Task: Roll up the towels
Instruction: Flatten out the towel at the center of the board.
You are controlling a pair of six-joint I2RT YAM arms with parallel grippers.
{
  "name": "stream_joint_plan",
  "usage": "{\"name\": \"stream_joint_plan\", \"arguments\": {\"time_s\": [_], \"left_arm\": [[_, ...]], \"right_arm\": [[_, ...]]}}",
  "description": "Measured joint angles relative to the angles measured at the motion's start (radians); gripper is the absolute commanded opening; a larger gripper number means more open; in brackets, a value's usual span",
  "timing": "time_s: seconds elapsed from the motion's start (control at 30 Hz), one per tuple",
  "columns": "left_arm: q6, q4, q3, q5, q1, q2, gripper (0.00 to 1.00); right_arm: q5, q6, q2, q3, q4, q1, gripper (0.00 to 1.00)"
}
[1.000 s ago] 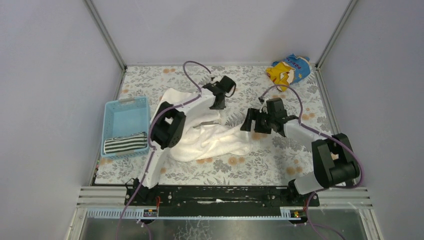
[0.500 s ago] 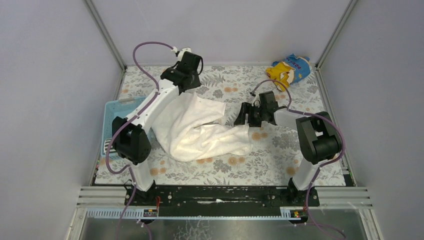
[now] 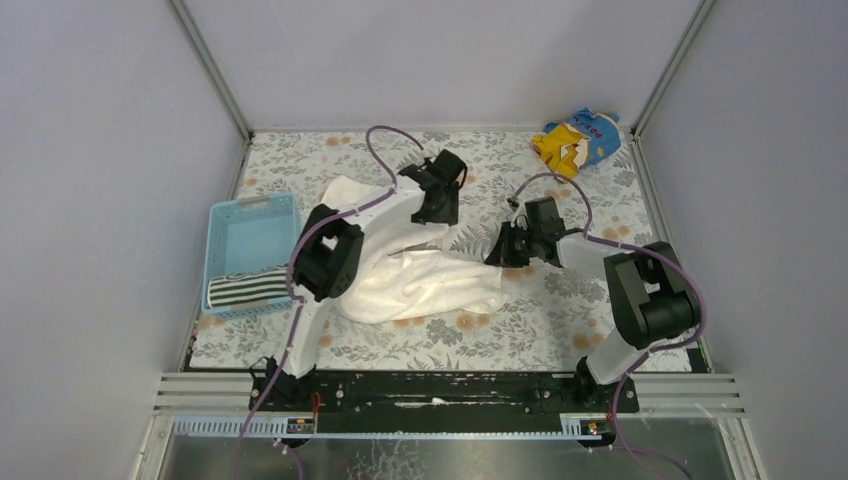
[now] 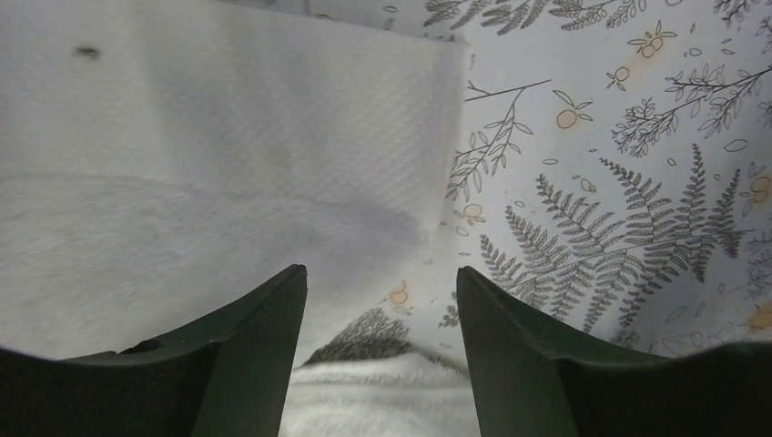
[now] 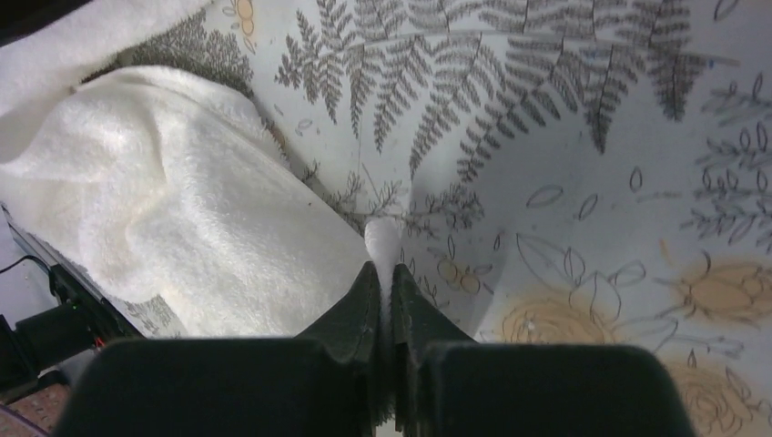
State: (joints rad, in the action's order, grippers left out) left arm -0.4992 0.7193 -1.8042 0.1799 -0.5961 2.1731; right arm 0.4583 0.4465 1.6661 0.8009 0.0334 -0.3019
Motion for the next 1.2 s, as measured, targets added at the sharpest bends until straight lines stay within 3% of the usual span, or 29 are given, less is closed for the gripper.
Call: {"name": "stream_joint_plan", "arguments": {"time_s": [0.37,0.6,0.77,0.87,0.93,0.97,1.2], "left_arm": [[0.003,-0.007,-0.125,0.049,-0.039,0.162,0.63],[0.016,-0.008,-0.172,0.106,-0.045,0.209,0.58],[0.016,-0.008,-0.2,0.144,-0.049,0.23,0.43],[0.002,-0.012,-0.196,0.156,-0.052,0.232,0.25],[-0.011,-0.021,-0.188,0.16,-0.051,0.229,0.03],[-0.017,-0.026,-0.18,0.161,-0.046,0.226,0.0],[-0.016,-0.015,-0.146,0.113,0.038,0.186,0.0]], "right_arm": [[-0.02,0.01,-0.121,-0.136,0.005,-0.029,0.0],[-0.029,0.014,-0.132,-0.149,0.006,-0.048,0.02],[-0.035,0.017,-0.167,-0.152,0.001,-0.058,0.03],[-0.047,0.017,-0.18,-0.152,0.001,-0.063,0.04],[-0.054,0.016,-0.183,-0.151,-0.002,-0.065,0.04],[-0.057,0.015,-0.183,-0.151,-0.005,-0.065,0.04],[-0.161,-0.032,-0.183,-0.068,-0.108,-0.067,0.0]]}}
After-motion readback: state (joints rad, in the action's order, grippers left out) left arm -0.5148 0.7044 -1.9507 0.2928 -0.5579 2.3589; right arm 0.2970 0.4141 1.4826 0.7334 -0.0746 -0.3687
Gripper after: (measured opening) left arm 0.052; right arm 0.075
